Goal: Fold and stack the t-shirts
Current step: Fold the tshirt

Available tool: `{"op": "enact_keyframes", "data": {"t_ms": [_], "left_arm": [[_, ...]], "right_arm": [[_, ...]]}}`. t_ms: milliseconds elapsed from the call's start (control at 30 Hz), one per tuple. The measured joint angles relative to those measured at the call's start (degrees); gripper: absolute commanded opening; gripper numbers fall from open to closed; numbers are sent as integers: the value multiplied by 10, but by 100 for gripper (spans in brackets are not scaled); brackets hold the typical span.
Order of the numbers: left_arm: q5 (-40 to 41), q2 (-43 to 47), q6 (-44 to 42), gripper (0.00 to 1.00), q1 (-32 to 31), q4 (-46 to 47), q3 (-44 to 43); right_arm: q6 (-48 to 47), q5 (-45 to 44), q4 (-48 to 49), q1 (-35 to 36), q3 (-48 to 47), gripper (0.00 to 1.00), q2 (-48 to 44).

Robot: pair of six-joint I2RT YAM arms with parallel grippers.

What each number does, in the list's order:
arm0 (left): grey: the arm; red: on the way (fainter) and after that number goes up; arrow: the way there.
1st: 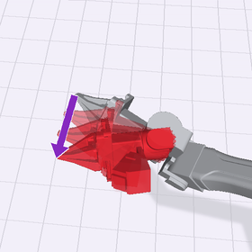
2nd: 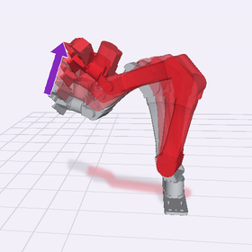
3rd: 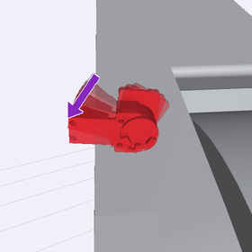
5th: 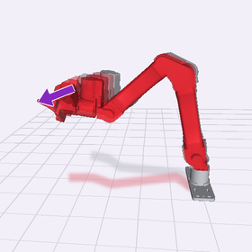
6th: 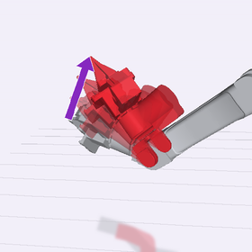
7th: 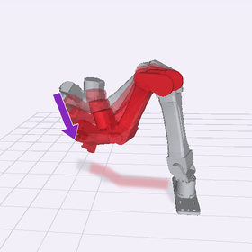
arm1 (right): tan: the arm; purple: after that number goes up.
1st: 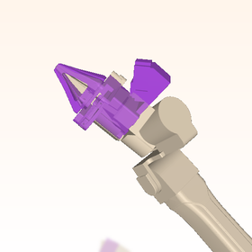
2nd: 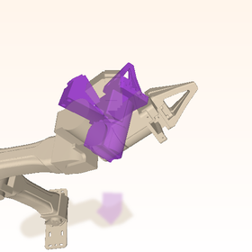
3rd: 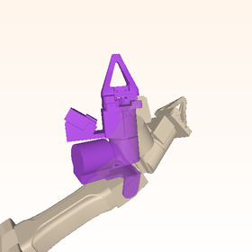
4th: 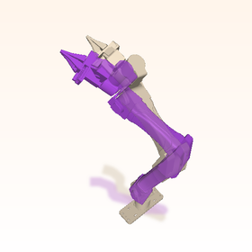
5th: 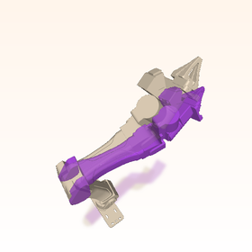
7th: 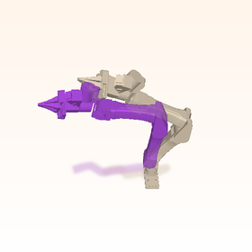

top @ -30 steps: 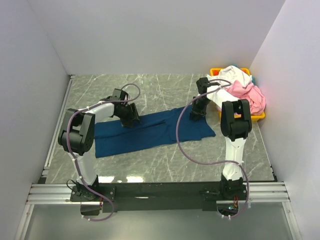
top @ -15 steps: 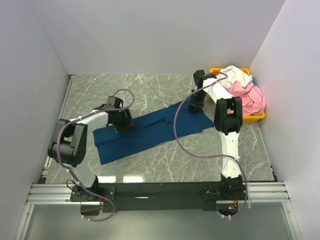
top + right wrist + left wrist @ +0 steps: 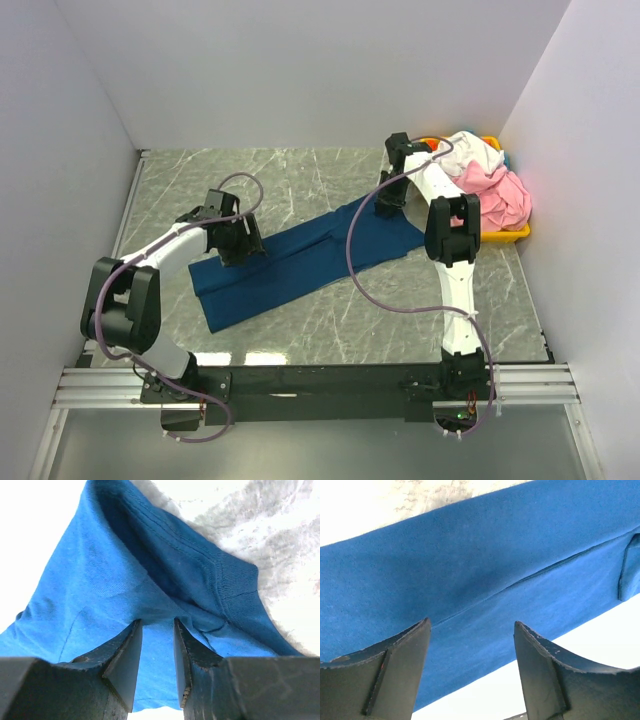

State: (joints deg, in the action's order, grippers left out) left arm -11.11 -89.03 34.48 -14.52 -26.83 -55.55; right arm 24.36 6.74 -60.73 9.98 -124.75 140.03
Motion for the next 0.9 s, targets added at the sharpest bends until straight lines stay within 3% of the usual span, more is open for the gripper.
{"op": "enact_keyframes", "data": {"t_ms": [167, 500, 667, 900], "left_arm": [[-21, -24, -10, 74, 1, 9, 1], [-43, -37, -19, 74, 1, 30, 30], [-49, -33, -18, 75, 2, 46, 42], [-57, -16, -8, 75, 3, 74, 70]], "right_arm": [[0, 3, 17, 0, 27, 39, -33], [0, 0, 52, 0, 249, 39, -228], [1, -2, 61, 0, 306, 36, -217], [0, -12, 62, 0, 284, 34, -159]]}}
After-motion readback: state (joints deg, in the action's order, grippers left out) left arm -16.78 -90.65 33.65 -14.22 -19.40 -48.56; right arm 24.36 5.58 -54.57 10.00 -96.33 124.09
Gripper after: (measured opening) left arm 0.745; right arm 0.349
